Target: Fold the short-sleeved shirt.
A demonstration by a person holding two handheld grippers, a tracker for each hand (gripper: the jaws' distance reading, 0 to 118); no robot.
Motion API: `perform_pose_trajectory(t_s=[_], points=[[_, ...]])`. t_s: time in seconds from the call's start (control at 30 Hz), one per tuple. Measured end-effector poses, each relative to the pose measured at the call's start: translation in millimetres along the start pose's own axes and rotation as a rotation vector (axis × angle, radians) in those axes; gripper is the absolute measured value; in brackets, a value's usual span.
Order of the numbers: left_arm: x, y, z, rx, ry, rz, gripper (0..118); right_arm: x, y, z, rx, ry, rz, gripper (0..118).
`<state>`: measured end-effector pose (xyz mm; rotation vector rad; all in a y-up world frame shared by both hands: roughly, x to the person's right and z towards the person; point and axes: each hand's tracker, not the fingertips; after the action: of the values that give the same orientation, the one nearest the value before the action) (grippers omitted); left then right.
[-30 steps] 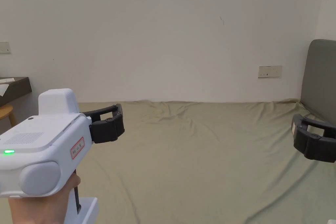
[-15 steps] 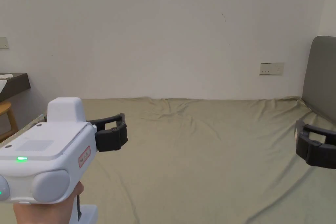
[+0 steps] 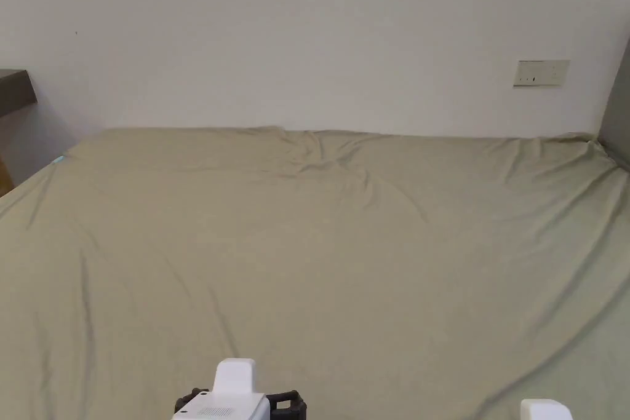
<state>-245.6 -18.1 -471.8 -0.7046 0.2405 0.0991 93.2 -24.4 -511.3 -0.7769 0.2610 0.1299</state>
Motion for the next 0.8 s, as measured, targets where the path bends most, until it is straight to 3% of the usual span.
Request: perform_pose_trajectory(t_s=[0.2, 0.23, 0.8], points=[[16.8, -36.7, -40.3, -0.153, 0.011, -0.023, 118, -10.1, -33.7, -37.9, -0.098, -0.038, 0.028, 118], [15.7, -33.6, -44.1, -0.160, 0.013, -0.001, 118, -3.7, -30.3, -36.0, -0.102, -0.024, -0.042, 118], [14.2, -23.7, -36.5, -0.153, 0.006, -0.003, 118, 1.2, -27.4, -40.9, -0.099, -0.009, -0.035, 118]])
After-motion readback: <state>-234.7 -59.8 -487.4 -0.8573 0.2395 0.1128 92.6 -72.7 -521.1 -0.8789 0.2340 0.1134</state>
